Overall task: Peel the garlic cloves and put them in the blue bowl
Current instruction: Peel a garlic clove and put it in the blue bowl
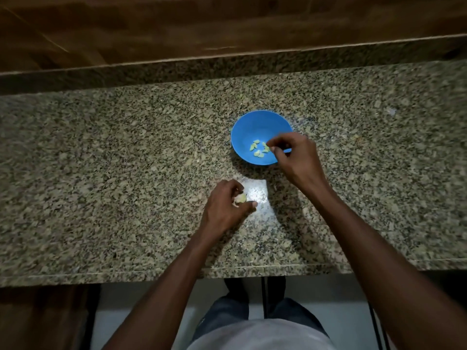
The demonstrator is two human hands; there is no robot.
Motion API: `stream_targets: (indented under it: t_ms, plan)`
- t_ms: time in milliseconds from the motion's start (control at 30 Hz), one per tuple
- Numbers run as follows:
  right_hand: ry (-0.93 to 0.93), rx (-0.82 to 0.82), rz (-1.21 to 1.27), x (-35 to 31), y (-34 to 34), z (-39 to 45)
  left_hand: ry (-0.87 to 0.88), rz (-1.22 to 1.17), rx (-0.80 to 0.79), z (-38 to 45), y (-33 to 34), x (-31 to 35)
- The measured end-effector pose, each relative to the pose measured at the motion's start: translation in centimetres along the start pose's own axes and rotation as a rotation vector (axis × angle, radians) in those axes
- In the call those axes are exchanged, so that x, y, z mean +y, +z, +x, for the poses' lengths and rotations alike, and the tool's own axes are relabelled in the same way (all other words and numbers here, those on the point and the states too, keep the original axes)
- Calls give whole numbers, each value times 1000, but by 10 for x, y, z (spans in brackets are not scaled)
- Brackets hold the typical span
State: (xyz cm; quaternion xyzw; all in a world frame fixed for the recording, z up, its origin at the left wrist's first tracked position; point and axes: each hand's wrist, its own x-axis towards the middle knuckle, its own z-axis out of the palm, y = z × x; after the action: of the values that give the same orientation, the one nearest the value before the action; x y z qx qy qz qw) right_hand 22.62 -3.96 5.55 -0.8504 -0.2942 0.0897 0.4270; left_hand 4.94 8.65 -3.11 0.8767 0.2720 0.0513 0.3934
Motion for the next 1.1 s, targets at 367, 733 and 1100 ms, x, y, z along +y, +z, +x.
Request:
stream_targets:
  t_ms: [367,733,1100]
  plan:
    - [194,46,245,-3,26,-49,-233,-516,55,-14,-11,4]
    - [524,-122,780,10,66,-114,-247,-823,-15,-31,-15,8]
    - [520,-287,823,18,58,-105,-94,-516,-245,-13,-29,0]
